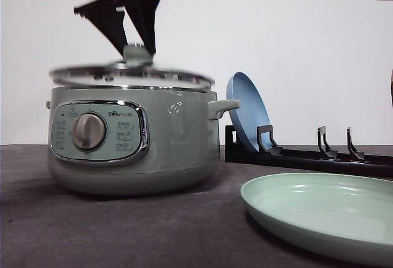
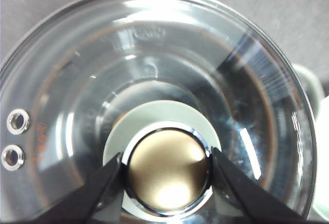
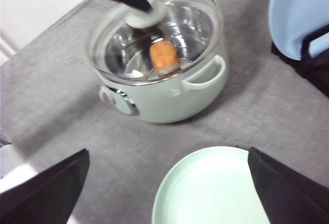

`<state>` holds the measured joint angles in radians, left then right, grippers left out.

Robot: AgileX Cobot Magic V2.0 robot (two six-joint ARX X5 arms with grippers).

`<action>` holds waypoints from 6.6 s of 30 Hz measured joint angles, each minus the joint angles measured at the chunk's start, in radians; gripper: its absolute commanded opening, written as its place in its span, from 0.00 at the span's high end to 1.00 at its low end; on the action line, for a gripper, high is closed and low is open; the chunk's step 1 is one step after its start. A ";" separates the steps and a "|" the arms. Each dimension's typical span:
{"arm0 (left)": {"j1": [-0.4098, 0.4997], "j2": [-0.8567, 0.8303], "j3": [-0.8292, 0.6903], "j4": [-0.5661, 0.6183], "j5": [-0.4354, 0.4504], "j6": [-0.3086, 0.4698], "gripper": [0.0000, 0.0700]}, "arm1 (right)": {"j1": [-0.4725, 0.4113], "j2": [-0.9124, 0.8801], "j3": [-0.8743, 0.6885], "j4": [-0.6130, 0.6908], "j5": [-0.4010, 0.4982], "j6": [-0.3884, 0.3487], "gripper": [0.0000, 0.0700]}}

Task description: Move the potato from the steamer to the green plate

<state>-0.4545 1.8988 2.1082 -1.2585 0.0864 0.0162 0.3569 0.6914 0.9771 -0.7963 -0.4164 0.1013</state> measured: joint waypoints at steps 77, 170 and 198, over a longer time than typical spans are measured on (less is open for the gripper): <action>0.548 -0.010 0.078 -0.054 -0.011 0.012 1.00 | 0.284 1.369 1.144 -0.162 0.055 -0.180 0.11; 0.545 -0.010 0.078 -0.054 -0.010 0.013 1.00 | 0.147 0.371 -0.352 0.271 0.259 0.085 0.63; 0.545 -0.010 0.078 -0.054 -0.010 0.013 1.00 | 0.138 0.534 -0.310 0.301 0.259 0.098 0.15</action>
<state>0.0902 1.8893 2.1860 -1.3121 0.0761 0.0288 0.4953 1.2255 0.6676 -0.4949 -0.1574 0.1996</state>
